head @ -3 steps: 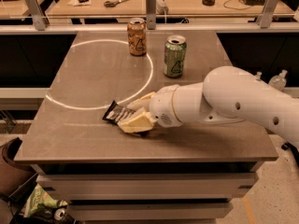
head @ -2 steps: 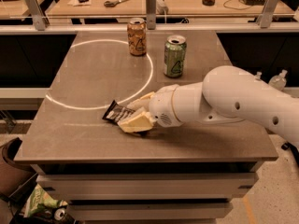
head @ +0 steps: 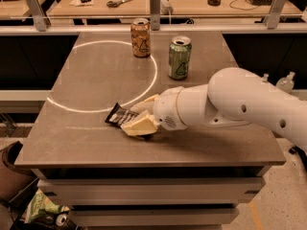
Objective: Pick rxbar chocolate
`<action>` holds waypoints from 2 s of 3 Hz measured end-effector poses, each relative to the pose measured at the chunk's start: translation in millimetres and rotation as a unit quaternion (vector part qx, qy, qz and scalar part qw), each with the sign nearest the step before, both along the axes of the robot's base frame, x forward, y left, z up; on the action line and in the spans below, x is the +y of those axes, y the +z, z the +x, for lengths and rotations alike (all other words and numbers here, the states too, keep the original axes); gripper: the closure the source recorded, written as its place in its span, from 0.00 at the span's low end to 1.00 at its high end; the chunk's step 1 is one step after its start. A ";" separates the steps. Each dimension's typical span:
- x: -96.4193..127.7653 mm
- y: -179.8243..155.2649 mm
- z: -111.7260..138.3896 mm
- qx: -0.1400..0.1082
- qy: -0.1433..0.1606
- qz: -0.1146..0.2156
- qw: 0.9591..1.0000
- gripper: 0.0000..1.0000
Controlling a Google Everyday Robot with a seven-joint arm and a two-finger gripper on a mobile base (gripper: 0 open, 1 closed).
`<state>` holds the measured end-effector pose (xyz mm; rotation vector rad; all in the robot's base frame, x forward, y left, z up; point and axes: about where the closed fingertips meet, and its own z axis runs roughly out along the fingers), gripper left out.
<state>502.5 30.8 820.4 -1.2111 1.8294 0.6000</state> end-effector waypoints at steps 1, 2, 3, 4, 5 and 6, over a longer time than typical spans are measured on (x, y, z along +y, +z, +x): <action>0.0 0.0 0.0 0.000 0.000 0.000 1.000 1.00; 0.0 0.1 0.0 0.000 0.000 0.000 1.000 1.00; 0.0 0.2 0.1 0.000 0.000 0.000 1.000 1.00; 0.0 0.2 0.1 0.000 0.000 0.000 1.000 1.00; 0.1 0.8 0.1 0.000 0.000 0.000 1.000 1.00; 0.2 0.8 0.0 0.000 0.000 0.000 1.000 1.00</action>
Offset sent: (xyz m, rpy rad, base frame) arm 0.0441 0.0115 0.1225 0.0783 -0.2335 0.1902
